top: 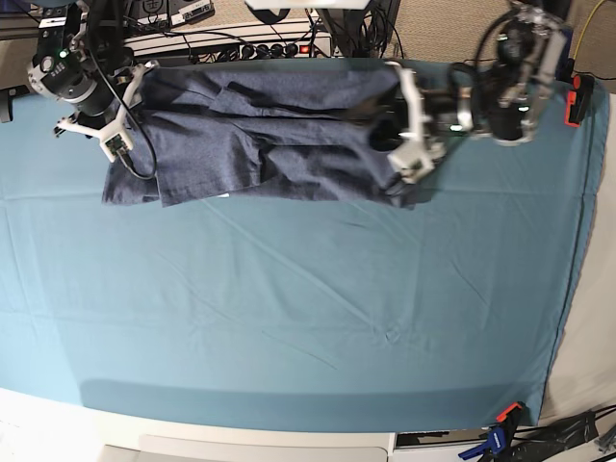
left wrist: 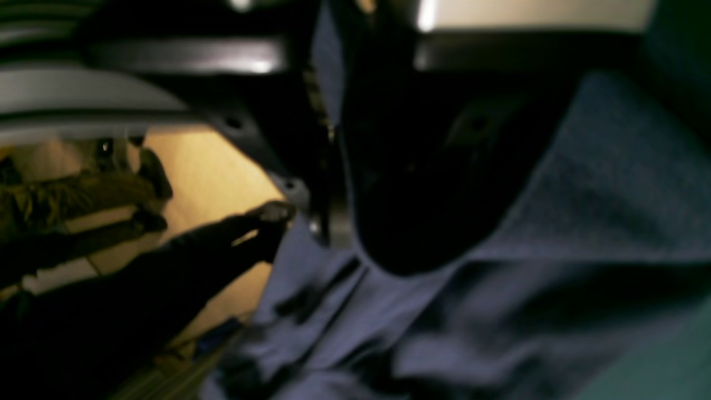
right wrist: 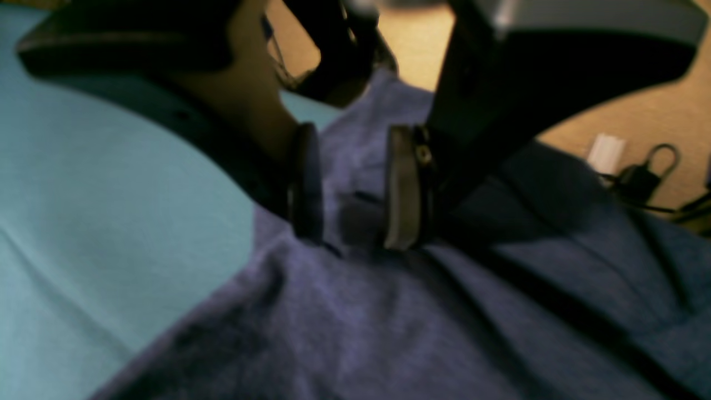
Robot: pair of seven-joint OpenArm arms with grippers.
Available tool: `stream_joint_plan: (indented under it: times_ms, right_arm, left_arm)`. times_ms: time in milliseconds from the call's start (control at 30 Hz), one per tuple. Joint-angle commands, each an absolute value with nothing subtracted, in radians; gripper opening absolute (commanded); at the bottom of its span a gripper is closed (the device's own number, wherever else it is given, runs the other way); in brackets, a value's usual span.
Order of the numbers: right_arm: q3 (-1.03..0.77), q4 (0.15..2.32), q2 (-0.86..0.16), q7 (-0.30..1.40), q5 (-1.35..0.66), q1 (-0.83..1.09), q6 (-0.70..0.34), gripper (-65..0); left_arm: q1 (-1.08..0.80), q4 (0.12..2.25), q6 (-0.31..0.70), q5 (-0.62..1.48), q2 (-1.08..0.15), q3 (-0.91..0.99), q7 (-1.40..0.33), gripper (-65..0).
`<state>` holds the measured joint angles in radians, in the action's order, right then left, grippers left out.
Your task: Fold the T-shirt properly
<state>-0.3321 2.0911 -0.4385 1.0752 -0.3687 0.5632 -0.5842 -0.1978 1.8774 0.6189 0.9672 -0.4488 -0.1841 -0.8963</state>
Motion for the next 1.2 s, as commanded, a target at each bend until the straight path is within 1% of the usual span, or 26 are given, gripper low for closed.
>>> stream_joint_plan:
  times_ms: [0, 100, 267, 433, 567, 833, 1167]
  right_arm:
    - [-0.341, 2.107, -0.445, 1.058, -0.374, 0.562, -0.579, -45.2]
    - [-0.341, 2.107, -0.426, 1.058, -0.374, 0.562, -0.58, -45.2]
    - [-0.341, 2.107, -0.412, 1.056, -0.374, 0.562, -0.58, -45.2]
    - [-0.341, 2.107, -0.412, 1.054, -0.374, 0.562, -0.58, -45.2]
    - [-0.341, 2.107, -0.412, 1.054, -0.374, 0.562, -0.58, -45.2]
    - [-0.341, 2.107, -0.412, 1.054, -0.374, 0.562, -0.58, -45.2]
    - [-0.341, 2.107, -0.413, 1.053, -0.374, 0.562, -0.58, -45.2]
  left_arm:
    - [-0.17, 1.895, 0.624, 0.976, -0.437, -0.201, -0.861, -65.0]
    - [-0.123, 1.895, 0.586, 0.905, -0.39, -0.259, -0.84, -65.0]
    - [-0.076, 1.895, 0.572, 0.822, -0.332, -0.307, -0.811, -65.0]
    - [-0.081, 1.895, 0.572, 0.824, -0.313, -0.315, -0.811, -65.0]
    - [-0.086, 1.895, 0.546, 0.822, -0.31, -0.353, -0.81, -65.0]
    - [-0.086, 1.892, 0.546, 0.796, -0.265, -0.373, -0.799, -65.0]
    - [-0.085, 1.803, 0.547, 0.815, -0.249, -0.373, -0.799, -65.0]
